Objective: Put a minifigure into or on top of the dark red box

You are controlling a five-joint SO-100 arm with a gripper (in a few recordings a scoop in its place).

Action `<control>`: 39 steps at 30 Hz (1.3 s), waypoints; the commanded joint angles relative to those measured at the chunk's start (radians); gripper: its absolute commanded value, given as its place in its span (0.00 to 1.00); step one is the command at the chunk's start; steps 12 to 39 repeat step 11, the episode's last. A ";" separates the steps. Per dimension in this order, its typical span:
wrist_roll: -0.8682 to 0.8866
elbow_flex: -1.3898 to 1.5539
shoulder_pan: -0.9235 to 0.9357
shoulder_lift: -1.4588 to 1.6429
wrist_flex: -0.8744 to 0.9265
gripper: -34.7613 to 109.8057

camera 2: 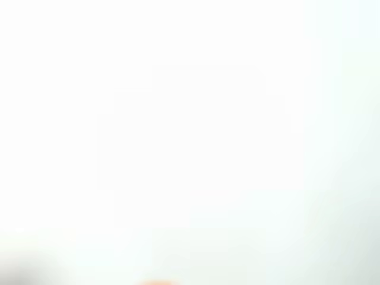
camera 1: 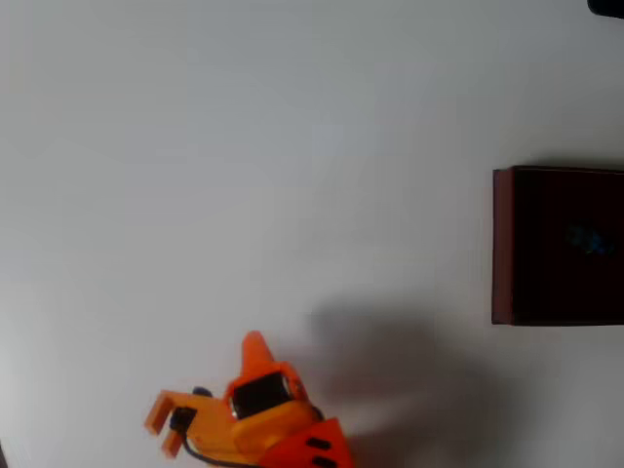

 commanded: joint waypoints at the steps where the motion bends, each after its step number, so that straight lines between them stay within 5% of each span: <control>1: -0.006 0.023 -0.046 0.041 0.081 0.24; 39: -0.031 0.038 -0.110 0.041 0.095 0.24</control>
